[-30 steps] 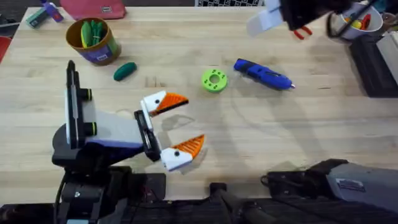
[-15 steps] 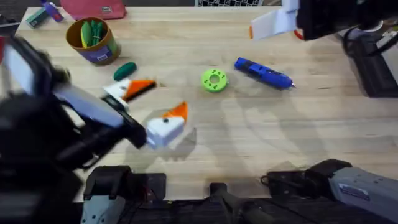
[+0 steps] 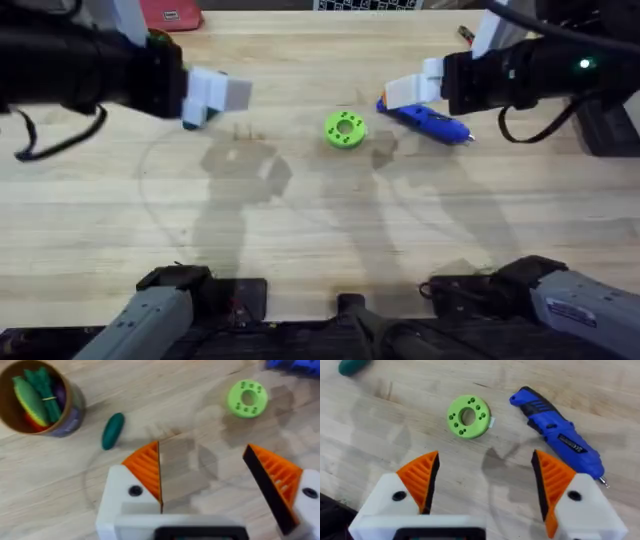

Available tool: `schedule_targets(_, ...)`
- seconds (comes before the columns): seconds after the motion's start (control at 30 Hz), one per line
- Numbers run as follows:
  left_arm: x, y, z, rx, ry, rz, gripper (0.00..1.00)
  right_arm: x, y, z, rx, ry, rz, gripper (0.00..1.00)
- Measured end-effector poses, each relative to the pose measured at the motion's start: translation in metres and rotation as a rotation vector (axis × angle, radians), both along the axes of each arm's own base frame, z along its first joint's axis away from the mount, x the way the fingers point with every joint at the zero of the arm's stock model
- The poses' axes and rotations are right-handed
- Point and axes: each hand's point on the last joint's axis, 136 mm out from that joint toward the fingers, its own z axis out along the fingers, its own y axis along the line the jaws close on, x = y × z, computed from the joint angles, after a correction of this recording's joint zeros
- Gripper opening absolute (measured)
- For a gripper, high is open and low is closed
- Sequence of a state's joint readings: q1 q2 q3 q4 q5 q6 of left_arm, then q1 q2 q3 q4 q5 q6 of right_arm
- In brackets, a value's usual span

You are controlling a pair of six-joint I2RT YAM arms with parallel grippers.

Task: Pick up the gripper from the table and insert it into the empty holder that is missing its gripper. Then pick up a screw, insert it into the mounting hole, and use the screwdriver to tighten it. Finally, clean up the table by picking up the vegetable and placing it into the bucket.

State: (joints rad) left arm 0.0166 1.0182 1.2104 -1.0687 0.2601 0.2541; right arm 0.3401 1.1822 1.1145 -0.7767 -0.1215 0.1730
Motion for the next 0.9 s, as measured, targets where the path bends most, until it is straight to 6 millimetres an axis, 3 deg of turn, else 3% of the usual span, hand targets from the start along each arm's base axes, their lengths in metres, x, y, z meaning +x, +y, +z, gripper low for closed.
schedule_targets(0.17, 0.003, 0.020, -0.006, 0.121, 0.065, 0.038, 0.986, 0.001, 0.000, 0.001, 0.004, -0.005, -0.002, 0.994)
schedule_targets(0.3, -0.002, 0.044, -0.044, 0.268, 0.259, 0.057, 0.986, 0.001, 0.000, 0.001, 0.004, -0.005, -0.002, 0.994)
schedule_targets(0.4, 0.023, 0.056, -0.070, 0.336, 0.324, 0.054, 0.985, 0.001, 0.000, 0.001, 0.004, -0.005, -0.002, 0.994)
schedule_targets(0.6, 0.052, 0.074, -0.120, 0.389, 0.436, -0.012, 0.984, 0.001, 0.000, 0.001, 0.004, -0.005, -0.002, 0.994)
schedule_targets(0.9, 0.074, 0.104, -0.177, 0.433, 0.542, -0.065, 0.985, 0.001, 0.000, 0.001, 0.004, -0.005, -0.002, 0.993)
